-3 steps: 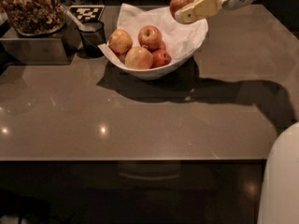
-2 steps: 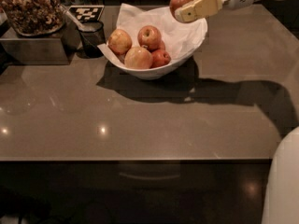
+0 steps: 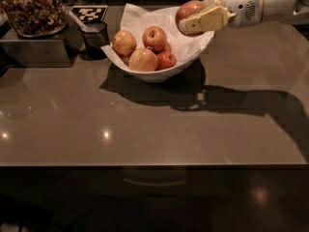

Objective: Pick apple from white bowl

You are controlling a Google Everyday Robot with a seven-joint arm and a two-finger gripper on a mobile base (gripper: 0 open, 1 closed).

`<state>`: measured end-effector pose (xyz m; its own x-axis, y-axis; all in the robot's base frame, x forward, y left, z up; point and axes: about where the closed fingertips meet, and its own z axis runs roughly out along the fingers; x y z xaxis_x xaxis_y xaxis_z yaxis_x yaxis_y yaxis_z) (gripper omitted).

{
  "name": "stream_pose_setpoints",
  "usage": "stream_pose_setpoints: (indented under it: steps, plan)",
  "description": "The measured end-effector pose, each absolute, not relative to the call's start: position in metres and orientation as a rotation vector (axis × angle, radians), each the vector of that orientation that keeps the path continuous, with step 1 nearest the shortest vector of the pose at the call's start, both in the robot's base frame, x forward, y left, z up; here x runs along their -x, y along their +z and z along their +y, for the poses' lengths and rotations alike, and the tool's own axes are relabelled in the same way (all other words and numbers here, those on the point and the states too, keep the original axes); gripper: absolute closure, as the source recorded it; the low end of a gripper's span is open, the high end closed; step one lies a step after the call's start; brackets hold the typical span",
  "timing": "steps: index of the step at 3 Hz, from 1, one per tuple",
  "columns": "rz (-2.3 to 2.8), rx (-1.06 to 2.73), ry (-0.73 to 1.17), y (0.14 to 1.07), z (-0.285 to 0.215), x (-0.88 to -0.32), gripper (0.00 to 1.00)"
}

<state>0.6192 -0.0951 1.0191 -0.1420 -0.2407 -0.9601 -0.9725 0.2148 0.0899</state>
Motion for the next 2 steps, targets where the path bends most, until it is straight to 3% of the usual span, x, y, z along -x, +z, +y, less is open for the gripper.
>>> stream_pose_setpoints:
  steps: [2]
  plan:
    - [1.631, 1.094, 1.034, 0.9981, -0.0872, -0.607, 1.0]
